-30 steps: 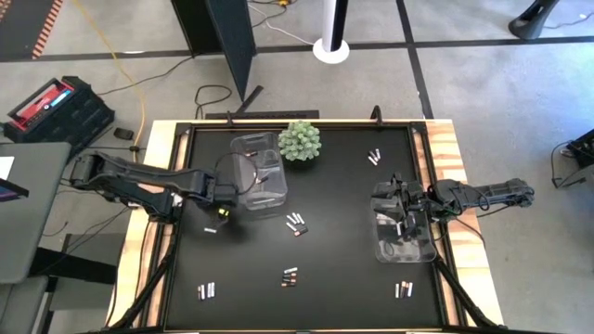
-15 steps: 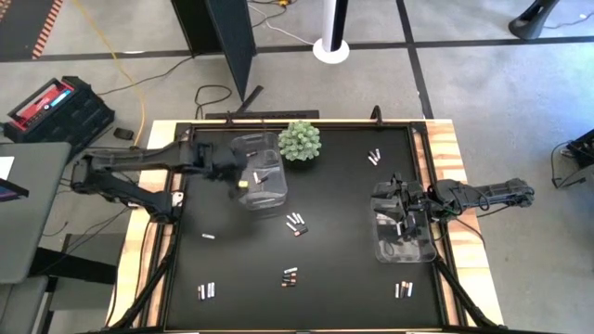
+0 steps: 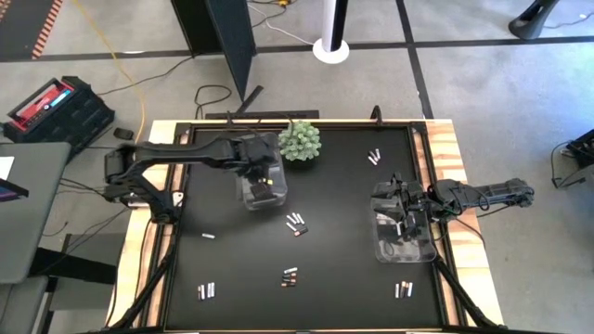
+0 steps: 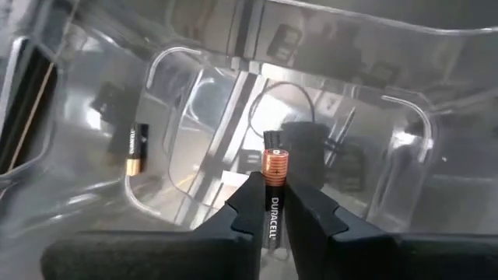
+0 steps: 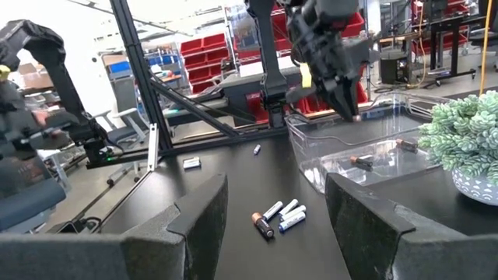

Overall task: Sort batteries
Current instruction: Put the black-brown battery into the left transparent bin, then adjust the transparent bins

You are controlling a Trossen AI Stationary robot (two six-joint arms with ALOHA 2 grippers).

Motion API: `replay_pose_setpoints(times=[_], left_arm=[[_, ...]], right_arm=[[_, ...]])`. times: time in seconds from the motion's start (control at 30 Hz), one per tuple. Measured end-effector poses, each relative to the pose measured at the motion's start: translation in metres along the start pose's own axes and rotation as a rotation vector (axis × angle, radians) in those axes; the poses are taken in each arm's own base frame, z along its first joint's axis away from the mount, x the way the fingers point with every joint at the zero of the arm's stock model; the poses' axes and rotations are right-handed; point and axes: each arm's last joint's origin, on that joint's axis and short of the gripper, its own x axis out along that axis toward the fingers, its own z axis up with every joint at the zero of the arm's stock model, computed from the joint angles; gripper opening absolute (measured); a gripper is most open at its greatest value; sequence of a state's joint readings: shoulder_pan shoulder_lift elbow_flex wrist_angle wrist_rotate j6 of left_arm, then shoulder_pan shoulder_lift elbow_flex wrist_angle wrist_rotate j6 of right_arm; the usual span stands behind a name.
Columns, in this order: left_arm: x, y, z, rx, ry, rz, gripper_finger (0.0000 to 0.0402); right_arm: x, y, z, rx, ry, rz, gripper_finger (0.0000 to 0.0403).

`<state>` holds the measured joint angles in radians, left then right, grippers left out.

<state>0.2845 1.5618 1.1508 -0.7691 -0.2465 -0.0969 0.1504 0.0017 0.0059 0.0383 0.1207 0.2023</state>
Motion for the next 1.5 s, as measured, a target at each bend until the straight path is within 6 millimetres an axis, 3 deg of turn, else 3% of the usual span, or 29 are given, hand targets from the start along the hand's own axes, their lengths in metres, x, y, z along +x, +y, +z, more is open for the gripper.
replay_pose_setpoints(times=[0.2, 0.53, 0.8, 1.23, 1.5], left_arm=[[0.013, -0.004, 0.004, 0.0, 0.001, -0.021, 0.0074], [0.004, -0.003, 0.006, 0.023, -0.002, -0.029, 0.0102], [-0.029, 0.004, 0.019, 0.021, -0.099, -0.036, 0.0102], [-0.103, 0.024, -0.001, -0.317, -0.298, -0.098, 0.0102], [-0.116, 0.025, -0.014, -0.444, -0.287, -0.103, 0.0102]], right_arm=[[0.0, 0.0, 0.0, 0.0, 0.0, 0.0, 0.0235], [0.0, 0.0, 0.0, 0.0, 0.0, 0.0, 0.0235], [0.0, 0.0, 0.0, 0.0, -0.001, 0.0, 0.0235], [0.0, 0.0, 0.0, 0.0, 0.0, 0.0, 0.0235], [0.0, 0.0, 0.0, 0.0, 0.0, 0.0, 0.0235]])
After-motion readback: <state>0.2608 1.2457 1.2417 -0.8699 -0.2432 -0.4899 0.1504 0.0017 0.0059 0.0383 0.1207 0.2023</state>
